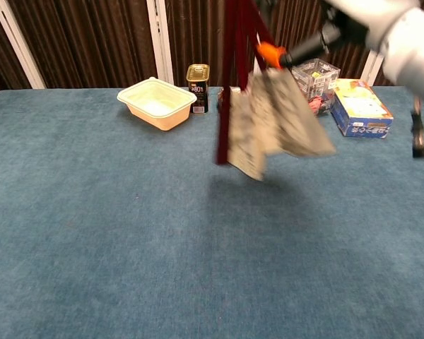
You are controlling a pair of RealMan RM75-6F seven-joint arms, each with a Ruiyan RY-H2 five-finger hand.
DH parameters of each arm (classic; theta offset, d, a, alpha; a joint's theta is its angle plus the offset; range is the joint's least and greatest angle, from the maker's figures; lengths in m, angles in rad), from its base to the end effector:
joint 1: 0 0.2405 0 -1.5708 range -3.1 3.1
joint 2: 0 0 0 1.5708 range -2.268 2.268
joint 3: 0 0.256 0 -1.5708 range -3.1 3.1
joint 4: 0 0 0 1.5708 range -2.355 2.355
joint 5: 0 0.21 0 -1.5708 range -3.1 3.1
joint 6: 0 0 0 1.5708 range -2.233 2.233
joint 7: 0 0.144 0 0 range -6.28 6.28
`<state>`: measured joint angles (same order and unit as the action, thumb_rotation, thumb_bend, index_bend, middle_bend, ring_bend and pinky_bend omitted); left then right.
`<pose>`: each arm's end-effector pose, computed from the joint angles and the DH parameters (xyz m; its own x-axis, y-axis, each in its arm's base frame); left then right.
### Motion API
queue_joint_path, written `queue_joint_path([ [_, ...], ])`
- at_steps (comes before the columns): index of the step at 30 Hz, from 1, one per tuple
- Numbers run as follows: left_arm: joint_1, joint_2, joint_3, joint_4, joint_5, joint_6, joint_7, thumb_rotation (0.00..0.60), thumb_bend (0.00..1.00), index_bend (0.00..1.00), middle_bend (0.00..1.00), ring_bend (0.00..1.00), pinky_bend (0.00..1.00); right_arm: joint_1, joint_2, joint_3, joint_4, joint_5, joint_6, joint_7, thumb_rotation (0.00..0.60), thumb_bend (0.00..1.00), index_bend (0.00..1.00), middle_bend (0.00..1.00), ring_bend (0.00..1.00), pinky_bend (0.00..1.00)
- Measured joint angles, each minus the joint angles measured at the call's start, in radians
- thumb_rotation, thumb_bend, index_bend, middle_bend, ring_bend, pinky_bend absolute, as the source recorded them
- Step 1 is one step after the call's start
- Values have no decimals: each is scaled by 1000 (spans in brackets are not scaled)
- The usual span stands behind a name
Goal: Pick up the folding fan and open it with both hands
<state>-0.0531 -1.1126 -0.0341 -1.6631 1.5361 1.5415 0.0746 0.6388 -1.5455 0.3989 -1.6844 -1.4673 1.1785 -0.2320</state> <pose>-0.3002 0.1672 0.1600 0.4247 -0.0249 0.9050 0.9050 -0.0163 -0.4252 -0.0622 -0.3262 0.0539 0.0946 0.0609 0.9937 -0.8271 -0.5507 0.1125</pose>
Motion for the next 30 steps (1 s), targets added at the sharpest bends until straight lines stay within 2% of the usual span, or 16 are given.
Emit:
queue_joint_path([
  [9, -50, 29, -64, -31, -58, -41, 28, 600, 15, 0, 0, 0, 0, 78, 54, 75, -89, 136, -68, -134, 600, 519, 774, 285, 8, 0],
  [12, -82, 35, -94, -45, -79, -68, 39, 600, 65, 4, 0, 0, 0, 101, 50, 85, -92, 172, -76, -158, 600, 519, 774, 285, 8, 0],
  [16, -137, 37, -143, -59, -102, -102, 60, 600, 156, 93, 0, 0, 0, 134, 33, 92, -93, 208, -83, -187, 600, 520, 774, 286, 8, 0],
  [20, -205, 25, -198, -54, -131, -146, 86, 600, 174, 137, 0, 0, 0, 155, 16, 94, -95, 236, -83, -202, 600, 520, 774, 287, 8, 0],
  [25, -309, -1, -255, -5, -174, -245, 106, 600, 175, 175, 0, 0, 0, 179, -2, 93, -106, 273, -74, -228, 600, 520, 774, 288, 8, 0],
  [30, -398, -26, -288, 58, -216, -379, 46, 600, 178, 203, 0, 0, 0, 196, -11, 106, -129, 326, -70, -239, 600, 519, 774, 288, 8, 0],
])
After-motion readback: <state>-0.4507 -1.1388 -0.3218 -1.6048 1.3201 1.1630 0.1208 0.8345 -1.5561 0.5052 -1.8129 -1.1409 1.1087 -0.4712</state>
